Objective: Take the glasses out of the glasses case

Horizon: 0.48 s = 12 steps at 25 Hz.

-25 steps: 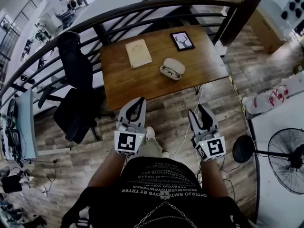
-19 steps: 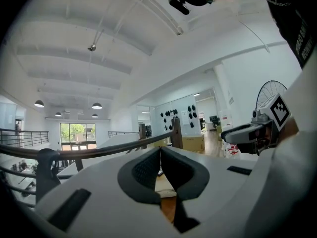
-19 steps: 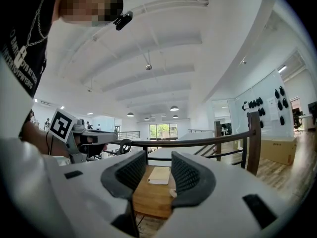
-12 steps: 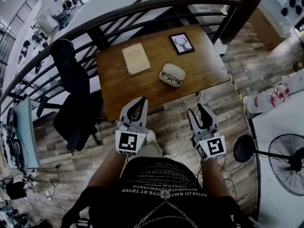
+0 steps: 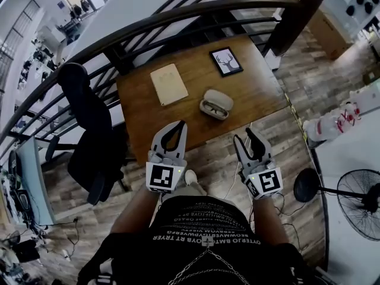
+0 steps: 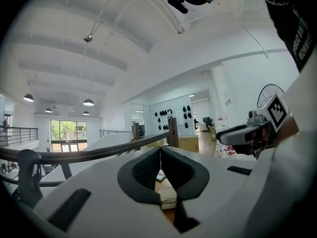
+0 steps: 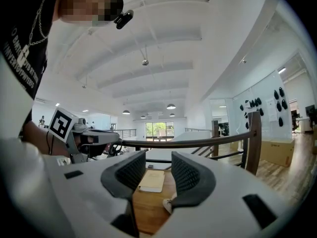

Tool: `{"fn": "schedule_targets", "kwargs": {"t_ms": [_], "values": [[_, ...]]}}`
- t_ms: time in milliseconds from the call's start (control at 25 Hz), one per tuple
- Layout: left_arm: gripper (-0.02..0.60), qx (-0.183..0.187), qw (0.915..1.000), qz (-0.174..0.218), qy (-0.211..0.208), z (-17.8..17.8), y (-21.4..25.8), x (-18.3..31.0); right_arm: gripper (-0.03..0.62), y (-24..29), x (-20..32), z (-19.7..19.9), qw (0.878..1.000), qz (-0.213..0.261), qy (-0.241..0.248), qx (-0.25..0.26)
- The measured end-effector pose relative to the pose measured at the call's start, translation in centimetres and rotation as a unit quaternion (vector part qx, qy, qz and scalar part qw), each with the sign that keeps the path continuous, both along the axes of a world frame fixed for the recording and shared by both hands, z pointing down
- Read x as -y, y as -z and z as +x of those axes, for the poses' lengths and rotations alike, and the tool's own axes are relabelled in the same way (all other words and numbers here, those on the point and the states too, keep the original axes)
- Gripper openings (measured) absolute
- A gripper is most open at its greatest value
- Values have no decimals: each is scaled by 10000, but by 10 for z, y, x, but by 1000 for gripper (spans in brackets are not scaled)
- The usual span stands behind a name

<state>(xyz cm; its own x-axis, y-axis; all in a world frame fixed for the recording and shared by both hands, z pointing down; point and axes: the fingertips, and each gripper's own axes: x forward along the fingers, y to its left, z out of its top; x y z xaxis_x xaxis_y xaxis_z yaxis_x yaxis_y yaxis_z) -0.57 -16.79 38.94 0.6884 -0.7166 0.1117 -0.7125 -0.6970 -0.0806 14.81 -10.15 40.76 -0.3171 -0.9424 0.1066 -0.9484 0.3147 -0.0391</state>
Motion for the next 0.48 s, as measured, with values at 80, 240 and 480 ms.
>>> {"fn": "schedule_targets", "kwargs": {"t_ms": [80,240,480], "values": [[28,-28,10000,21,-66,-1,1,11,150,1,12,-2,10000,18,-42,-27],[28,-62,9999,11,-92,-9,1,33,150,4,35,-10,9999,67,-68,-83],[28,-72,9998,-69,-144,-20,-5,55,150,5,59,-23,9998,94,-111,-111]]}}
